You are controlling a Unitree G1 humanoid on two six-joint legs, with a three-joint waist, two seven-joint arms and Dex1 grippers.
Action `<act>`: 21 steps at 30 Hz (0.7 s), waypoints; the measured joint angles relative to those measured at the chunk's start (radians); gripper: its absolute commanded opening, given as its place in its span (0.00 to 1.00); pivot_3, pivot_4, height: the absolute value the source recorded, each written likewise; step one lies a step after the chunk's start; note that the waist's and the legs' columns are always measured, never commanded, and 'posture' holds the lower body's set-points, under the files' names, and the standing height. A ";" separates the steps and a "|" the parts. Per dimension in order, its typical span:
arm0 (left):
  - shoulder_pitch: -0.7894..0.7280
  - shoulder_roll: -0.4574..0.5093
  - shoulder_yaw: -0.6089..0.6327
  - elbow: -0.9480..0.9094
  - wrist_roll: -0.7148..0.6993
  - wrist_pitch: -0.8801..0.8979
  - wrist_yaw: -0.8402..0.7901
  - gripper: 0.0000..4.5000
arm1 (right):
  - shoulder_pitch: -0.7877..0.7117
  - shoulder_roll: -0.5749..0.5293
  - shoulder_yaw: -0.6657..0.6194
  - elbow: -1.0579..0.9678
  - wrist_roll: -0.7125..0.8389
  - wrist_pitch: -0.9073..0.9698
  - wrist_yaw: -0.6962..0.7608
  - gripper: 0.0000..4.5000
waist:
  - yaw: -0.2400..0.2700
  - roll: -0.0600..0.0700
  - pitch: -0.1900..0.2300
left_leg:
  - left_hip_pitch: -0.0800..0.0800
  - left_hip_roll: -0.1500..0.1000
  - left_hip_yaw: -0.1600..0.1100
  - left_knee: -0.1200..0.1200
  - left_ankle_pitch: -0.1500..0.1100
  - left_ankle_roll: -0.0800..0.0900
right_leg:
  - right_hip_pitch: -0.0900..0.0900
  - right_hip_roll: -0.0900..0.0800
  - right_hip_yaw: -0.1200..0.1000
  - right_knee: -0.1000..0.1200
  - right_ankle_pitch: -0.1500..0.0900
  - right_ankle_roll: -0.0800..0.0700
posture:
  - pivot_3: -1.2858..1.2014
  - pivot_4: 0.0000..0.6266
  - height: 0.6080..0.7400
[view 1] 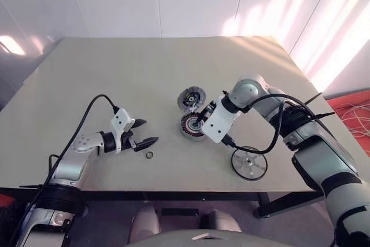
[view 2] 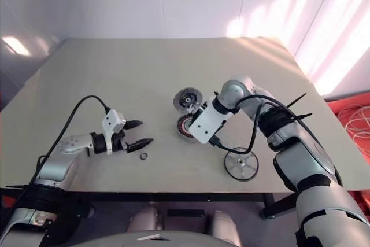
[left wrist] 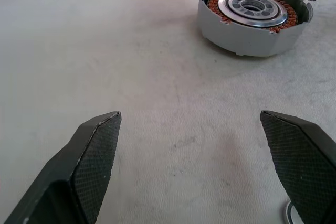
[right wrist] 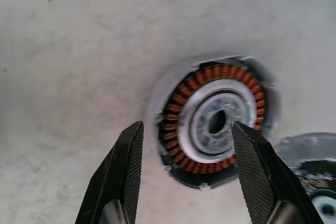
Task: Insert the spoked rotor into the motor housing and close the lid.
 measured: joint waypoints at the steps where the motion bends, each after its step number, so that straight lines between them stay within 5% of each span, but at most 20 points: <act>1: 0.000 0.000 0.000 -0.012 -0.002 0.013 0.001 1.00 | -0.003 0.002 -0.016 -0.007 0.012 0.022 -0.004 0.66 | 0.000 0.000 0.000 | 0.000 0.000 0.000 0.000 0.000 0.000 | 0.000 0.000 0.000 0.000 0.000 0.000 | 0.52 0.00 1.00; 13: 0.038 0.038 -0.009 -0.107 -0.021 0.099 -0.039 1.00 | -0.045 -0.140 -0.304 -0.005 0.046 0.344 -0.245 0.66 | 0.008 0.000 0.000 | 0.000 -0.001 0.000 0.000 0.000 0.000 | 0.000 0.000 0.000 0.000 0.000 0.000 | 0.52 0.00 1.00; 21: 0.074 0.087 -0.013 -0.114 -0.053 0.104 -0.132 1.00 | 0.089 -0.253 -0.402 -0.041 0.045 0.506 -0.355 0.66 | 0.010 0.001 0.001 | 0.001 -0.001 0.001 0.000 0.000 0.000 | 0.000 0.000 0.000 0.000 0.000 0.000 | 0.52 0.00 1.00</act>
